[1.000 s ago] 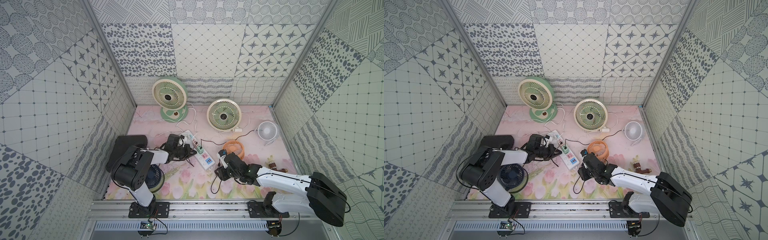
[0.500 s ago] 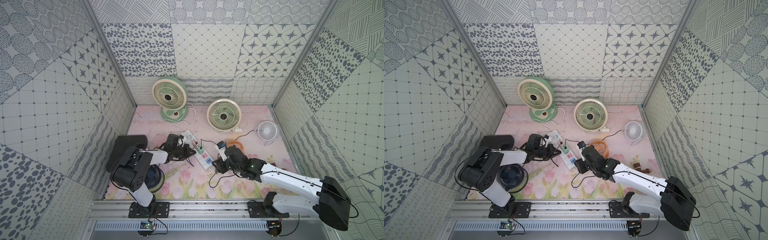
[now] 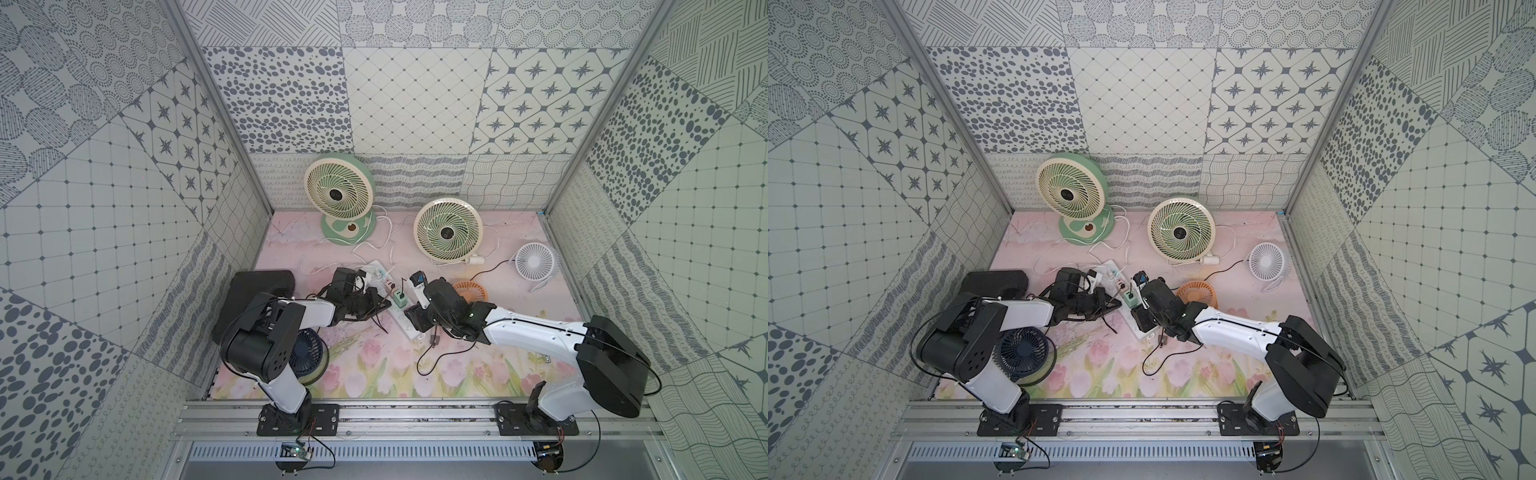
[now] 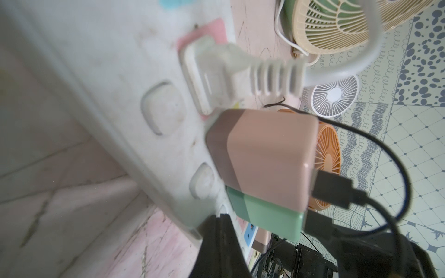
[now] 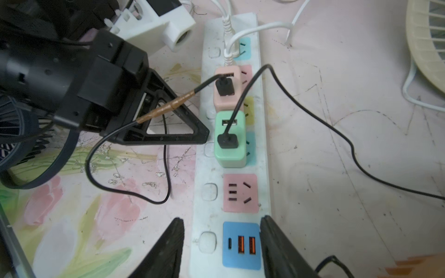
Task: Unplug the desk fan from the power strip
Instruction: Place the plug at the center of the board, then remove the plug from the socket.
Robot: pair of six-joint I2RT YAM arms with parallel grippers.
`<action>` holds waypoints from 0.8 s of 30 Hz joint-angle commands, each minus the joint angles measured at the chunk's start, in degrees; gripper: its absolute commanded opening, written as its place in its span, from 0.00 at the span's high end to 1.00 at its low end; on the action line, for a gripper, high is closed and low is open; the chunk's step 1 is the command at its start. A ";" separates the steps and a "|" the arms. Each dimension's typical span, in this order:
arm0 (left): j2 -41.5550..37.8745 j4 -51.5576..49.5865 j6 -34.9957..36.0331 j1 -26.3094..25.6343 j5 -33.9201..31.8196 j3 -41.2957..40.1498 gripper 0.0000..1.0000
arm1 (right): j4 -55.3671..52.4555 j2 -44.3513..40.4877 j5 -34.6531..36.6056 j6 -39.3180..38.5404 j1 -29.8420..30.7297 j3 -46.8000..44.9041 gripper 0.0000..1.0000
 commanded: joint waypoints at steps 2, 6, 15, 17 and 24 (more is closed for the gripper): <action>0.87 -0.46 0.18 0.63 0.44 0.58 1.00 | 5.62 3.70 3.38 -1.65 0.31 2.93 0.45; 1.39 -0.09 -0.06 0.63 0.80 0.66 1.00 | 7.13 7.14 4.64 -2.16 0.11 5.00 0.45; 1.59 -0.35 0.09 0.69 0.97 0.94 1.00 | 9.83 13.58 4.19 -2.20 -0.74 8.23 0.49; 1.73 -0.37 0.09 0.72 0.97 1.02 1.00 | 10.38 14.34 3.88 -1.96 -0.99 8.58 0.52; 2.24 -0.68 0.11 0.80 0.90 1.27 1.00 | 11.26 16.25 3.15 -1.55 -1.04 9.01 0.64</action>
